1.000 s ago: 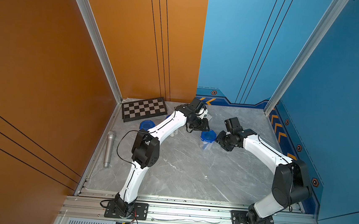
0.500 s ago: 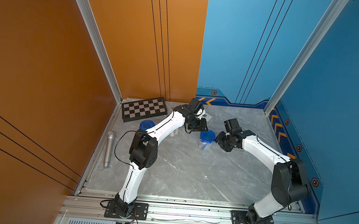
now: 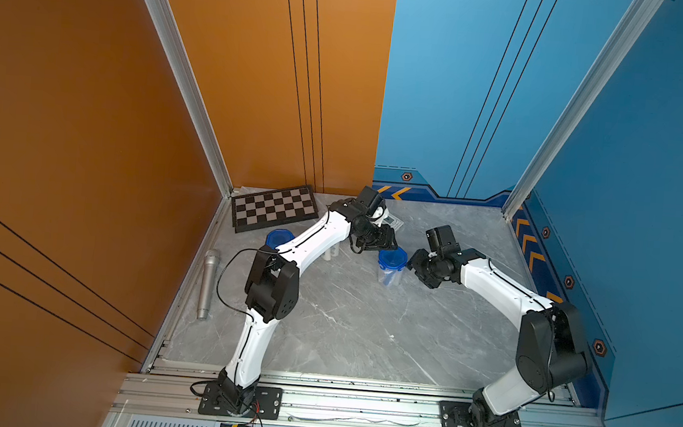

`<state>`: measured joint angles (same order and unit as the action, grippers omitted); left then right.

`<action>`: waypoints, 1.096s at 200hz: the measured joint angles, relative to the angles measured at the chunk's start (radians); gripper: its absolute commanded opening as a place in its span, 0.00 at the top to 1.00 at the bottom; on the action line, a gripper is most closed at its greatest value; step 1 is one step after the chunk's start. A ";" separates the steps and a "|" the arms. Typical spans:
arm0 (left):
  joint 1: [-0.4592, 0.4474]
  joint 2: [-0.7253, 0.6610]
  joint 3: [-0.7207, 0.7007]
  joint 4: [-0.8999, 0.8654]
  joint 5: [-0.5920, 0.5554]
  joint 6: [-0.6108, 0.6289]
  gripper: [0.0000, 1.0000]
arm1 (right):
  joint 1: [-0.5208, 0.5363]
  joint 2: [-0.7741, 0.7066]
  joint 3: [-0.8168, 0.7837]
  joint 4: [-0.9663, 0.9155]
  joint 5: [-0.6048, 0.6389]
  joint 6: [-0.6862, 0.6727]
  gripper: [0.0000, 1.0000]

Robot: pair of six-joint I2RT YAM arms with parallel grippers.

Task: Pack away toiletry kits
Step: Close the fastener on the container, then reset both arms

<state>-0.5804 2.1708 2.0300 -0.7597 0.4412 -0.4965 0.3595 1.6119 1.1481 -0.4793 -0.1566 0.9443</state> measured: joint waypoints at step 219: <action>0.082 -0.437 -0.256 -0.095 -0.167 0.134 0.01 | -0.014 -0.343 -0.020 -0.192 0.219 -0.266 0.00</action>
<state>-0.4988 1.7340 1.7737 -0.8543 0.2741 -0.3622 0.3454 1.2686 1.1282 -0.6708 0.0620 0.6785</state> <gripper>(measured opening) 0.986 0.999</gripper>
